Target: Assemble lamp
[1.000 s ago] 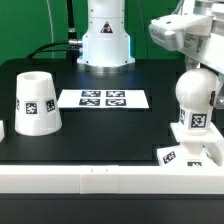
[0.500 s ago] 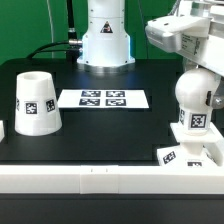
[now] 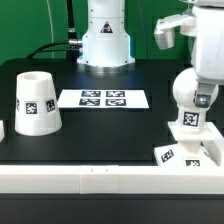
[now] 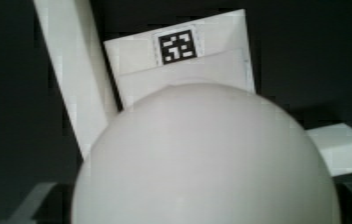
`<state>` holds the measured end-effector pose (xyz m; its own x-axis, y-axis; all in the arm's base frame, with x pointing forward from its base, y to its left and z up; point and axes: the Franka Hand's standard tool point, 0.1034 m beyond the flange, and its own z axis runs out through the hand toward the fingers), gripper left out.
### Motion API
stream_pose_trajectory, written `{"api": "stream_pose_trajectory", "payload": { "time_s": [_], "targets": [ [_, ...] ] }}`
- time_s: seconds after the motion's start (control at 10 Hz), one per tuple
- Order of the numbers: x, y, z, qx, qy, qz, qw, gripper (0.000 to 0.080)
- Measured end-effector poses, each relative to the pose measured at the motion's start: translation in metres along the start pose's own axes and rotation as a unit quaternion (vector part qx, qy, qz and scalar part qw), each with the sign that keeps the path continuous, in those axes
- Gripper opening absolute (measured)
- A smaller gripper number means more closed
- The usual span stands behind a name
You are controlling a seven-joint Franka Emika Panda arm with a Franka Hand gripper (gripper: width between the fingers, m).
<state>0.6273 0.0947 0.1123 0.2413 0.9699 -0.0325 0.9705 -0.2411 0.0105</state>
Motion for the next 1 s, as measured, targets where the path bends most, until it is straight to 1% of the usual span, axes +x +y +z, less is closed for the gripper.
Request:
{"api": "stream_pose_trajectory", "payload": {
  "time_s": [0.1,0.2,0.4,0.7,0.8,1.0],
  "targets": [
    [-0.0007,-0.0009,-0.0001,0.013,0.001,0.052,0.999,0.0577],
    [0.0004,-0.0003,0.0,0.017,0.006,0.114,0.993,0.0577],
    [0.0004,-0.0001,0.0001,0.017,0.005,0.199,0.98,0.0577],
    [0.0003,0.0,0.0001,0.017,0.004,0.275,0.961,0.0577],
    [-0.0001,0.0,0.0002,0.018,0.003,0.319,0.948,0.0577],
    [-0.0033,0.0005,0.0002,0.021,0.017,0.432,0.901,0.0577]
  ]
}}
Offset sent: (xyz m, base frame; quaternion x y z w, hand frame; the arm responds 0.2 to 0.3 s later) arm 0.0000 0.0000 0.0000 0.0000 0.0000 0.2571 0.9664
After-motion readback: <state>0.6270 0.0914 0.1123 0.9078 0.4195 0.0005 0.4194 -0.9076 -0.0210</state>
